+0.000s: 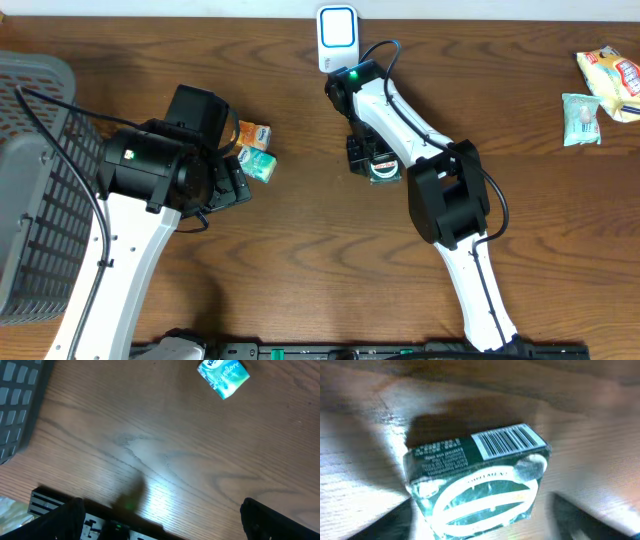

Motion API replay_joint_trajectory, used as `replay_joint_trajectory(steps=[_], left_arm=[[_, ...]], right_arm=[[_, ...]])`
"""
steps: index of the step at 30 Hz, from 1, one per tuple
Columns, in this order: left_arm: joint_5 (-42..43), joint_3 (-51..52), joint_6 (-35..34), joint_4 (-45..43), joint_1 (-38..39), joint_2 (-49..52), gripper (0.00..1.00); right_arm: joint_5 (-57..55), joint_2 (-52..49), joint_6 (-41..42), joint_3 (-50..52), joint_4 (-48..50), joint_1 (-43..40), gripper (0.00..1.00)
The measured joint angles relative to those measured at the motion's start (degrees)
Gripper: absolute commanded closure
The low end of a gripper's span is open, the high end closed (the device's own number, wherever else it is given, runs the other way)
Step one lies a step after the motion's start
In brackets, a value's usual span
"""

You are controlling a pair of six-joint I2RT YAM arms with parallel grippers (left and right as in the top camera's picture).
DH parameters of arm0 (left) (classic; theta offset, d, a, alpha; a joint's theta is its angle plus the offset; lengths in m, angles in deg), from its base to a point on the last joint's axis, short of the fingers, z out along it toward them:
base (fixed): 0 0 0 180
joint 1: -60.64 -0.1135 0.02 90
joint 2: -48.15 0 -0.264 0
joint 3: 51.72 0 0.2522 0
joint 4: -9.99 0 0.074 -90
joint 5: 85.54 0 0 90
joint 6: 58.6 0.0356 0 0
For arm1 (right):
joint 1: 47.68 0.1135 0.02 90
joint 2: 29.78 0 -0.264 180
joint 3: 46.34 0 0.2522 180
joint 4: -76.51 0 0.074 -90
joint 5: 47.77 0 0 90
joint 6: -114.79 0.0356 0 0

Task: Scan the item barcode
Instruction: 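Lower the Zam-Buk tin onto the table centre and release it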

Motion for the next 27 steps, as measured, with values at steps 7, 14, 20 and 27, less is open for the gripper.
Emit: replay_joint_trajectory(steps=[7, 14, 20, 27], left_arm=[[0.0, 0.0, 0.0, 0.0, 0.0, 0.0, 0.03], [0.0, 0.0, 0.0, 0.0, 0.0, 0.0, 0.03], [0.0, 0.0, 0.0, 0.0, 0.0, 0.0, 0.02], [0.0, 0.0, 0.0, 0.0, 0.0, 0.0, 0.02]], right_arm=[[0.1, 3.0, -0.3, 0.2, -0.6, 0.0, 0.01], [9.2, 10.8, -7.3, 0.3, 8.3, 0.1, 0.01], [23.6, 11.5, -12.5, 0.3, 19.9, 1.9, 0.08], [28.2, 10.4, -13.7, 0.3, 30.2, 6.2, 0.25]])
